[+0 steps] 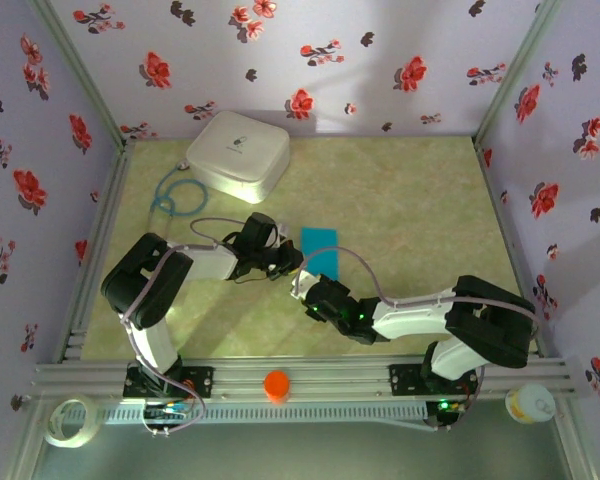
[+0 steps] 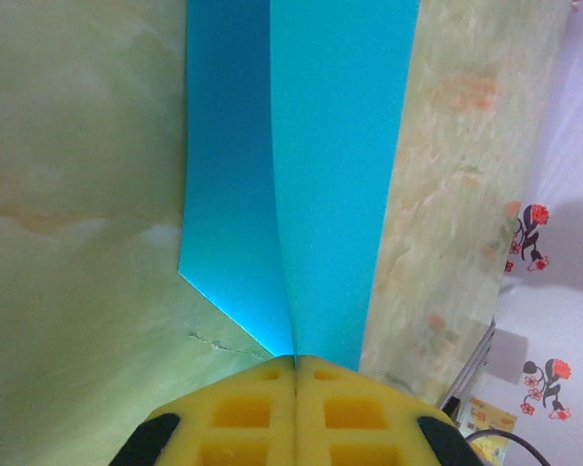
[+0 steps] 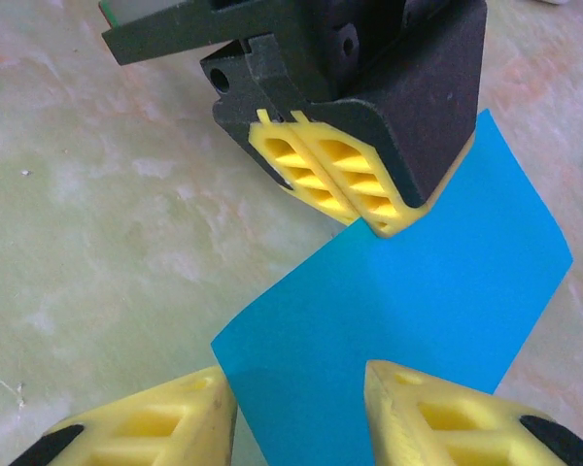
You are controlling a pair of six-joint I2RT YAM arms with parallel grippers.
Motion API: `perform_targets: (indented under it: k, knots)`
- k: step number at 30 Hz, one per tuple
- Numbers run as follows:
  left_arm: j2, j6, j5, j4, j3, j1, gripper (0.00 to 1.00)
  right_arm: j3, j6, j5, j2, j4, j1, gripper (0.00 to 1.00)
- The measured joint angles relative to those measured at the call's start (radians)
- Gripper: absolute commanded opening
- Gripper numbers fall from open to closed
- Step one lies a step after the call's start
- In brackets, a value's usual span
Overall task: Fold a paper plane with a square sheet of paper (pick it up from the middle)
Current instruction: Third fold the triangle at the center of the table.
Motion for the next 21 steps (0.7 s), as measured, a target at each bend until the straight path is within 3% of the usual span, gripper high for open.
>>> perform_targets:
  k: [21]
  knots:
    - [0.0,0.0,0.0,-0.004,0.0,0.0,0.0,0.0,0.034,0.015,0.0,0.0,0.0,0.22]
